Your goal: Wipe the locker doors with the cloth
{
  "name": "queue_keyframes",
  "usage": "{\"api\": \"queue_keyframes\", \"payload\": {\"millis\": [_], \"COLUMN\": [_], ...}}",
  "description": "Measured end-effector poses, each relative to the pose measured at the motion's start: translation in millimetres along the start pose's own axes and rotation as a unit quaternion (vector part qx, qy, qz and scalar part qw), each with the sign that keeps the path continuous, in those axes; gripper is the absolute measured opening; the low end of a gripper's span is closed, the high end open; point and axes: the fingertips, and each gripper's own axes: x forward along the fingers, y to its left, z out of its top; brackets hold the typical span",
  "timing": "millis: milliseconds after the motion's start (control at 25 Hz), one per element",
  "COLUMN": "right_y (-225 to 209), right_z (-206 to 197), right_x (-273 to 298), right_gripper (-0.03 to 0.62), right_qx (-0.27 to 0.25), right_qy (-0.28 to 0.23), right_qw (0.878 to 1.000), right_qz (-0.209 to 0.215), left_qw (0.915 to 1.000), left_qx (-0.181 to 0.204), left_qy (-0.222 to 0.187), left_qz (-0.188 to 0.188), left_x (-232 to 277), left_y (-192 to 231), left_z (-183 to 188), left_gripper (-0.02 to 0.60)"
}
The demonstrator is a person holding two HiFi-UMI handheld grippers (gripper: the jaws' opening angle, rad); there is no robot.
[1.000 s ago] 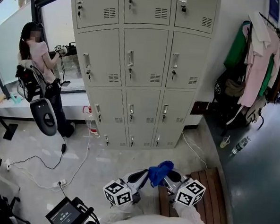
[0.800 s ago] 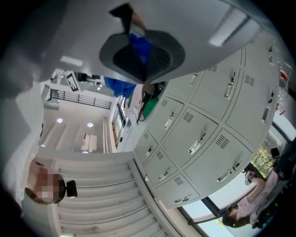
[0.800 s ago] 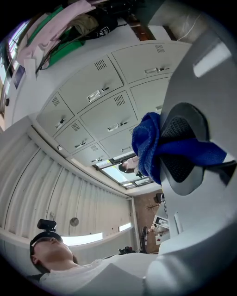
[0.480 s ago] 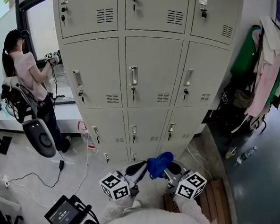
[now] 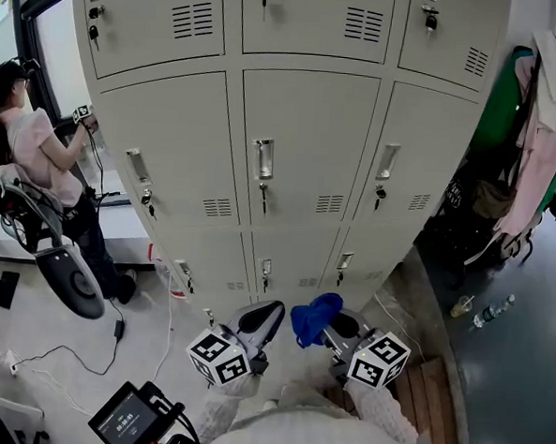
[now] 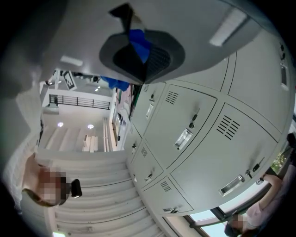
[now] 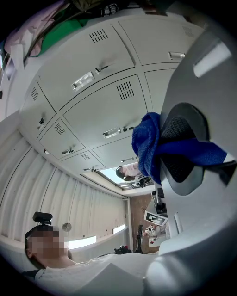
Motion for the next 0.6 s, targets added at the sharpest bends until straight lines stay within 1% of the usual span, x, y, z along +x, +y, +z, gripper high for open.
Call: {"api": "queue_keyframes", "payload": {"millis": [240, 320, 480, 600], "right_y": [-14.9, -20.8, -35.3, -42.6], "right_z": [39.6, 46.3, 48.6, 49.3], "right_x": [37.6, 45.3, 55.2, 60.6], "right_gripper": [0.055, 0.055, 0.055, 0.055], "right_qx": [-0.027, -0.032, -0.034, -0.045], "right_qy": [-0.020, -0.026, -0.022, -0.015], "right_qw": [0.999, 0.998, 0.998, 0.997], "right_qz": [0.038, 0.046, 0.055, 0.063], "left_qw": [0.9994, 0.9989, 0.9981, 0.9965], "left_qx": [0.022, 0.031, 0.035, 0.056], "left_qy": [-0.020, -0.028, -0.038, -0.034], "left_qz": [0.019, 0.022, 0.033, 0.053], "left_x": [29.0, 36.8, 51.1, 59.7], "left_y": [23.1, 27.3, 39.2, 48.4], "left_z": [40.5, 49.5, 53.8, 51.1], "left_gripper": [0.006, 0.006, 0.006, 0.006]}}
